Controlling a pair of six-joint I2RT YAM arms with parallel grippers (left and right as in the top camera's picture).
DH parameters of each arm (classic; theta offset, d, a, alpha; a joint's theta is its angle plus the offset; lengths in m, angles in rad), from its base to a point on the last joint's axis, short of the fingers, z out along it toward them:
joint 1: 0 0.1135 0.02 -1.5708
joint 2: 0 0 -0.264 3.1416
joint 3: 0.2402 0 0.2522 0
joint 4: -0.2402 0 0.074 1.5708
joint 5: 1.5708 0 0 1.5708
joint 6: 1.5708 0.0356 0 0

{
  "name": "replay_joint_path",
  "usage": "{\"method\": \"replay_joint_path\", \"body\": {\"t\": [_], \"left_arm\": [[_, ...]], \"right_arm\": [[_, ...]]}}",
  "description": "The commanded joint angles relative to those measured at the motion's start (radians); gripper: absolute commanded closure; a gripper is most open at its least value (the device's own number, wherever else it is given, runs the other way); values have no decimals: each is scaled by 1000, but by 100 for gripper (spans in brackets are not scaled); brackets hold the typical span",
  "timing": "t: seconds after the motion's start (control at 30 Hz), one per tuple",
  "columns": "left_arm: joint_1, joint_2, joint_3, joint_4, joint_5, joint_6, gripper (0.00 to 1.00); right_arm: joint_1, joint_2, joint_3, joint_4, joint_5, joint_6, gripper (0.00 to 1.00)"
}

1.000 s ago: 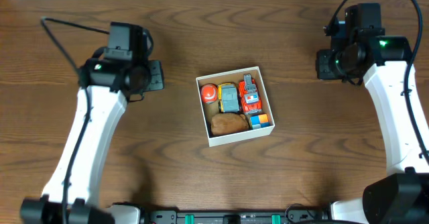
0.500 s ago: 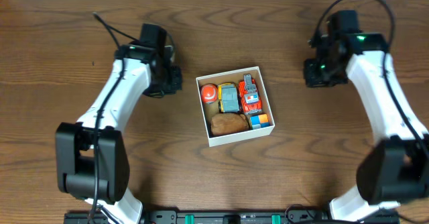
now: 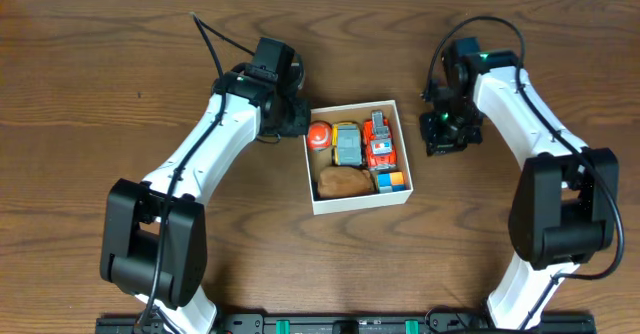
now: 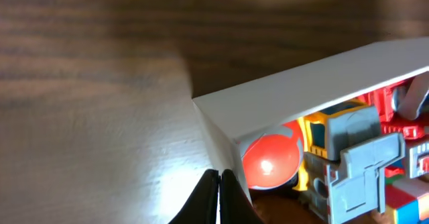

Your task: Pack container

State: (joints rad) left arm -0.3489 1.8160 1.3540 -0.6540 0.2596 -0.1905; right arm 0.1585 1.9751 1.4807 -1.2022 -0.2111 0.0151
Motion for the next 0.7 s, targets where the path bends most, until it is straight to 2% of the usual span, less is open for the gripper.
{"method": "replay_joint_path", "body": {"t": [0.0, 0.17, 0.67], "left_arm": [[-13, 2, 2, 27, 14, -2, 94], [-13, 2, 2, 60, 13, 2, 94], [-5, 2, 2, 88, 13, 40, 94]], "right_arm": [[32, 19, -5, -16, -106, -51, 87], [66, 19, -5, -32, -175, -123, 86], [84, 19, -5, -2, -188, -121, 85]]}}
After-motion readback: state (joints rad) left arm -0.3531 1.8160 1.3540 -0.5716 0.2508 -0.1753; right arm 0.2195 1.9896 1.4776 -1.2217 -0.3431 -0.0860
